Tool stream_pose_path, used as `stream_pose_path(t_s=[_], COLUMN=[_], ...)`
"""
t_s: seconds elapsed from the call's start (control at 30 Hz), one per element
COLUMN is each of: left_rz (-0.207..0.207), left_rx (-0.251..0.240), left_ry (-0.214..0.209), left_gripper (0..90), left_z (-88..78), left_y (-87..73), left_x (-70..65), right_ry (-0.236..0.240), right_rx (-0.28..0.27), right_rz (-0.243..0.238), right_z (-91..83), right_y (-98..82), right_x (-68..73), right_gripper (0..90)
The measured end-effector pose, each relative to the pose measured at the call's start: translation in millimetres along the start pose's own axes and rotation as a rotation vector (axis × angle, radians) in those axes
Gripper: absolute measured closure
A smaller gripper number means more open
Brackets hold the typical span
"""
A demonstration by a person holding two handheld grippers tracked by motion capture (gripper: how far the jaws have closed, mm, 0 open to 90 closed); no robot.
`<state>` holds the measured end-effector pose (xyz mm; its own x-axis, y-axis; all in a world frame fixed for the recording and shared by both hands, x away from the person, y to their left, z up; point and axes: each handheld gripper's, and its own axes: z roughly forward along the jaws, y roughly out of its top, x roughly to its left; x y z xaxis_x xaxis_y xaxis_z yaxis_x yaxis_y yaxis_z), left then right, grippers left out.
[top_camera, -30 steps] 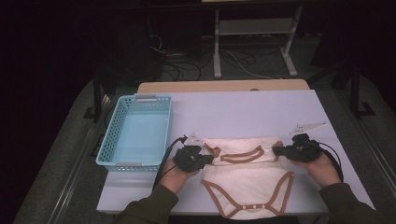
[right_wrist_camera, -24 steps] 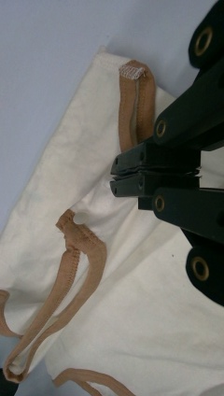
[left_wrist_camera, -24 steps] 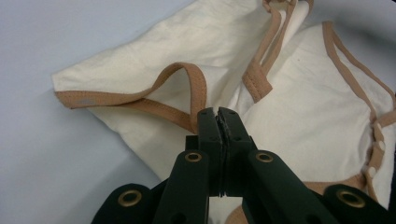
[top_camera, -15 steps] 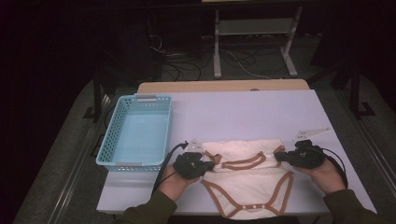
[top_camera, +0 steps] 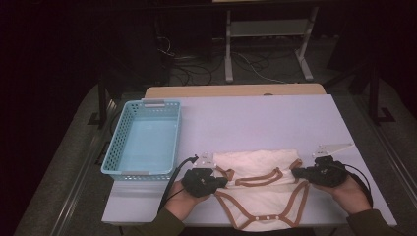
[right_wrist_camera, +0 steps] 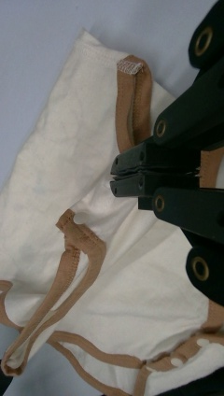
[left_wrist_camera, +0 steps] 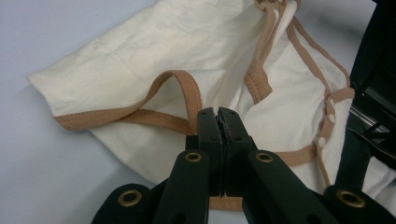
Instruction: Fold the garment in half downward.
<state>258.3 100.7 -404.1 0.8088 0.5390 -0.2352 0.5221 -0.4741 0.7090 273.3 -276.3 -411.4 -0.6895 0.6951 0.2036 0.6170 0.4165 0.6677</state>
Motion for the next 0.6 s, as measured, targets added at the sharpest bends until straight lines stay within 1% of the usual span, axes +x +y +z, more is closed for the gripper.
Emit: stream_pose_path(t_s=[0.17, 0.27, 0.37, 0.5, 0.53, 0.6], left_rz=[-0.005, 0.000, 0.006, 0.002, 0.003, 0.002], left_rx=[-0.005, -0.008, -0.001, 0.000, 0.002, 0.002], left_ry=[-0.006, -0.013, -0.021, -0.026, -0.029, -0.031], left_gripper=[88.3, 88.2, 88.2, 88.2, 88.2, 88.2], left_z=[-1.8, -3.5, -4.7, -5.3, -5.8, -6.0], left_y=[-2.4, -4.0, -5.8, -8.5, -9.9, -10.6], left_x=[-3.0, -6.0, -8.3, -10.9, -12.3, -13.1], right_ry=[0.004, 0.004, 0.008, 0.015, 0.017, 0.016], right_rx=[0.000, 0.000, -0.003, 0.001, 0.002, 0.003], right_rz=[-0.005, -0.005, -0.008, 0.001, -0.007, -0.007], right_z=[-3.5, -4.3, -7.3, -9.7, -10.3, -10.5], right_y=[-4.3, -5.2, -9.0, -12.4, -14.5, -15.5], right_x=[5.5, 6.3, 8.6, 11.9, 13.5, 14.5], right_gripper=[87.3, 87.3, 87.3, 87.3, 87.3, 87.3])
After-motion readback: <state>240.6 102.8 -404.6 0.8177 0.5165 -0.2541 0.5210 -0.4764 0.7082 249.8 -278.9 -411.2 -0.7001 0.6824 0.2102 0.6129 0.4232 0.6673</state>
